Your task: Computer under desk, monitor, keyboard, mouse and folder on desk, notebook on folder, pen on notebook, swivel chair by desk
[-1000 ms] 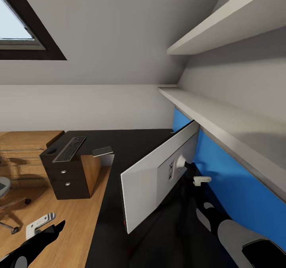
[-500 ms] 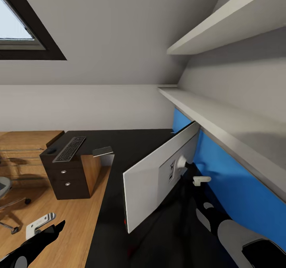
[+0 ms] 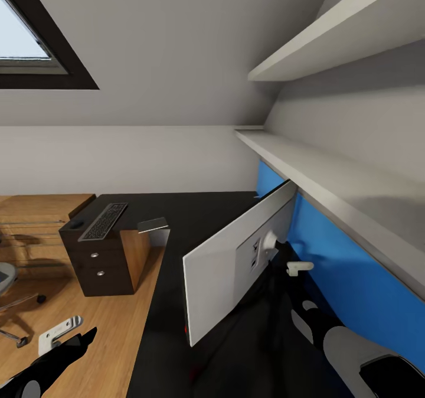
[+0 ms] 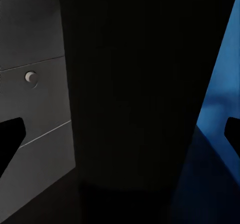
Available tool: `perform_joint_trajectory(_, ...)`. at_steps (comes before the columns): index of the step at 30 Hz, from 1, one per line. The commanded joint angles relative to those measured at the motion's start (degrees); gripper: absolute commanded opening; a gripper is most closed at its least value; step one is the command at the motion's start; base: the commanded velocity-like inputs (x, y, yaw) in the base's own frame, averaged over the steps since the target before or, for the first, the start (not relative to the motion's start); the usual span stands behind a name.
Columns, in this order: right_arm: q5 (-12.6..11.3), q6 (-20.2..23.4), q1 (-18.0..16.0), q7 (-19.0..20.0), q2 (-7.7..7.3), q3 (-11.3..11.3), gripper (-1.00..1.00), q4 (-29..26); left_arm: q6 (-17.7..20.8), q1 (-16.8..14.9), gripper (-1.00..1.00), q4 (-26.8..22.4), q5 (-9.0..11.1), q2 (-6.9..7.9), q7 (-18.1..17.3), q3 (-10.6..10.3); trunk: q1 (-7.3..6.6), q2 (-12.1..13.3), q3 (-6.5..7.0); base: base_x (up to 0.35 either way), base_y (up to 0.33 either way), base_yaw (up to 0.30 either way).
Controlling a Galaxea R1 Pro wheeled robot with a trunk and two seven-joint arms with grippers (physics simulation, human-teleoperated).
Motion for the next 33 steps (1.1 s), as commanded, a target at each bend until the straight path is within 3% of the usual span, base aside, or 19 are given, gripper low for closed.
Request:
perform_joint_trajectory(1, -0.2, -0.1, 0.0, -0.4, -0.03, 0.5, 1.0, 0.0, 0.4, -0.1, 1.0, -0.1, 0.1, -0.06, -0.3, 0.2, 0.01, -0.1, -0.09, -0.005, 0.0, 0.0)
perform_joint_trajectory(8, -0.2, -0.1, 0.0, -0.4, -0.03, 0.5, 1.0, 0.0, 0.4, -0.1, 1.0, 0.0, 0.1, -0.06, -0.3, 0.2, 0.01, -0.1, -0.09, -0.141, 0.0, 0.0)
perform_joint_trajectory(27, -0.2, 0.0, 0.0, -0.3, 0.06, 0.6, 1.0, -0.1, 0.4, -0.1, 1.0, 0.0, 0.1, -0.06, -0.3, 0.2, 0.01, -0.1, -0.09, -0.322, 0.002, 0.0)
perform_joint_trajectory(33, -0.2, 0.0, 0.0, -0.3, 0.06, 0.6, 1.0, -0.1, 0.4, -0.1, 1.0, -0.1, 0.2, -0.06, -0.3, 0.2, 0.01, -0.1, -0.09, -0.293, 0.165, 0.0)
